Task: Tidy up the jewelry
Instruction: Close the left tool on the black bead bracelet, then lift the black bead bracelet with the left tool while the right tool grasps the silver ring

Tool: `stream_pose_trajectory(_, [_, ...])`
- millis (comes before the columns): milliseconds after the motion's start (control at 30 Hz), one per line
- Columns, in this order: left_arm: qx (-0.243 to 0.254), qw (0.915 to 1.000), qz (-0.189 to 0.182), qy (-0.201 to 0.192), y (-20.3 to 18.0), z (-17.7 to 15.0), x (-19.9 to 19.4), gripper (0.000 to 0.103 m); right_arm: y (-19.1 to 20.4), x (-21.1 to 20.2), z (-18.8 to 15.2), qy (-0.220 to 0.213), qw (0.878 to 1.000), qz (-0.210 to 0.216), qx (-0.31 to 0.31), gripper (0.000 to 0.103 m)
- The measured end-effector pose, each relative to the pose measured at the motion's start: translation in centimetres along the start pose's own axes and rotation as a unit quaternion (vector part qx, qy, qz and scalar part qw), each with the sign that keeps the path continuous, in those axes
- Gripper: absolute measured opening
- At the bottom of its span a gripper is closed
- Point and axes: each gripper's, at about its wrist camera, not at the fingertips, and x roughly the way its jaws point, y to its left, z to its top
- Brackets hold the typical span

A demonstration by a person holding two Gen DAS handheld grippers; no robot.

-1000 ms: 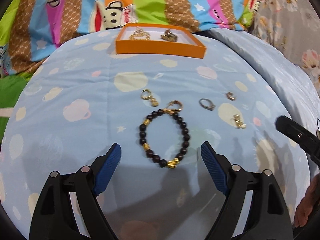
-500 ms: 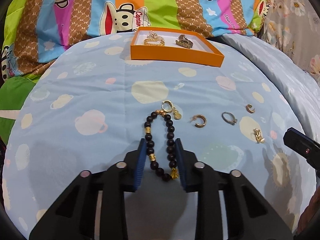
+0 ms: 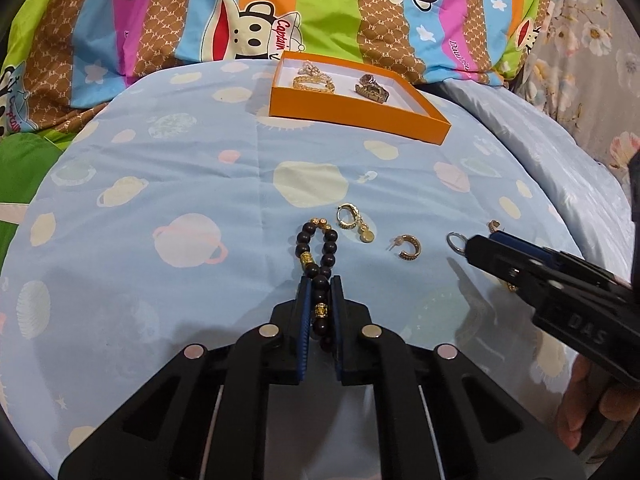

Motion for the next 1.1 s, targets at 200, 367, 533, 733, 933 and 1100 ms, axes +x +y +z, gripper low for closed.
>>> stream_pose_trajectory(200, [-0.008, 0.9999, -0.012, 0.0, 0.4, 0.0, 0.0, 0.008, 0.1, 1.3, -0.1, 0.013, 1.0, -0.021, -0.005, 0.031])
stream_pose_trajectory(367, [-0.011, 0.9998, -0.019, 0.001, 0.5, 0.1, -0.1, 0.008, 0.3, 1.4, -0.1, 0.011, 0.999, -0.036, -0.019, 0.016])
stream_pose_trajectory(533, [-0.016, 0.9993, -0.035, 0.006, 0.3, 0.1, -0.6, 0.007, 0.0, 0.7, 0.0, 0.0, 1.0, -0.026, -0.013, 0.008])
stream_pose_trajectory(733, [-0.004, 0.9991, -0.042, -0.003, -0.6, 0.4, -1.4, 0.007, 0.1, 0.3, 0.2, -0.001, 1.0, -0.021, -0.023, 0.009])
stream_pose_trajectory(933, [0.0, 0.9991, -0.042, 0.0, -0.7, 0.4, -1.3, 0.007, -0.3, 0.7, -0.1, 0.004, 1.0, -0.021, -0.015, 0.033])
stream_pose_trajectory(1100, [0.004, 0.999, -0.043, 0.003, -0.8, 0.3, -1.2, 0.007, 0.0, 1.4, 0.2, 0.009, 0.999, -0.025, -0.024, 0.033])
